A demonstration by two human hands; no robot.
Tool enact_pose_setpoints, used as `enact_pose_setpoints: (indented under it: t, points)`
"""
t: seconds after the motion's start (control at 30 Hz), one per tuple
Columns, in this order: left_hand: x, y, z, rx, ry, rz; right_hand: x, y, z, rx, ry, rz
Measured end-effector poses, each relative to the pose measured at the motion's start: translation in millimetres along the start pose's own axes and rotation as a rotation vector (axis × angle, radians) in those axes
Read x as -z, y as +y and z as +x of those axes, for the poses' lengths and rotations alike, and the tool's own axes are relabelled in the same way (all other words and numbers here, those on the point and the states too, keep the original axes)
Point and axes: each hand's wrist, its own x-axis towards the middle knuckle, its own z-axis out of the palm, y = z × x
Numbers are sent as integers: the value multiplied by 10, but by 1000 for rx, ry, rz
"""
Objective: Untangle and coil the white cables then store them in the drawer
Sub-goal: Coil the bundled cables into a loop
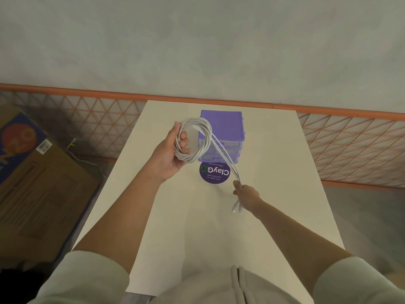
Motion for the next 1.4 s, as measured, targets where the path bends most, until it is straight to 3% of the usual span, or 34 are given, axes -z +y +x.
enact_pose_setpoints:
  t: [0.07, 0.13, 0.23, 0.3, 0.53, 0.83, 1.0, 1.1, 1.2, 1.4]
  points:
    - [-7, -27, -9, 28, -17, 70, 32, -99, -64, -17, 56, -107]
    - [-29, -56, -24, 55, -48, 114, 84, -234, -61, 10, 7, 190]
    - [-76, -80, -44, 76, -98, 182, 216, -437, -39, 9, -197, 715]
    - [-107, -84, -60, 88, -123, 237, 313, -538, -42, 57, -289, 900]
    - [-135, -79, -84, 89, -138, 385, 458, -770, -131, 344, -524, 1147]
    - [-155, -182, -87, 72, -65, 466, 429, -859, -298, 317, -663, 1206]
    - [-71, -185, -56, 14, -24, 583, 423, -812, -339, 176, -638, 1220]
    - [-50, -201, -51, -32, 4, 633, 519, -824, -431, 218, -691, 1093]
    - [-68, -213, -48, -99, 15, 710, 519, -873, -484, 210, -594, 887]
    - [-65, -197, -30, -196, 35, 843, 501, -887, -482, 106, -528, 771]
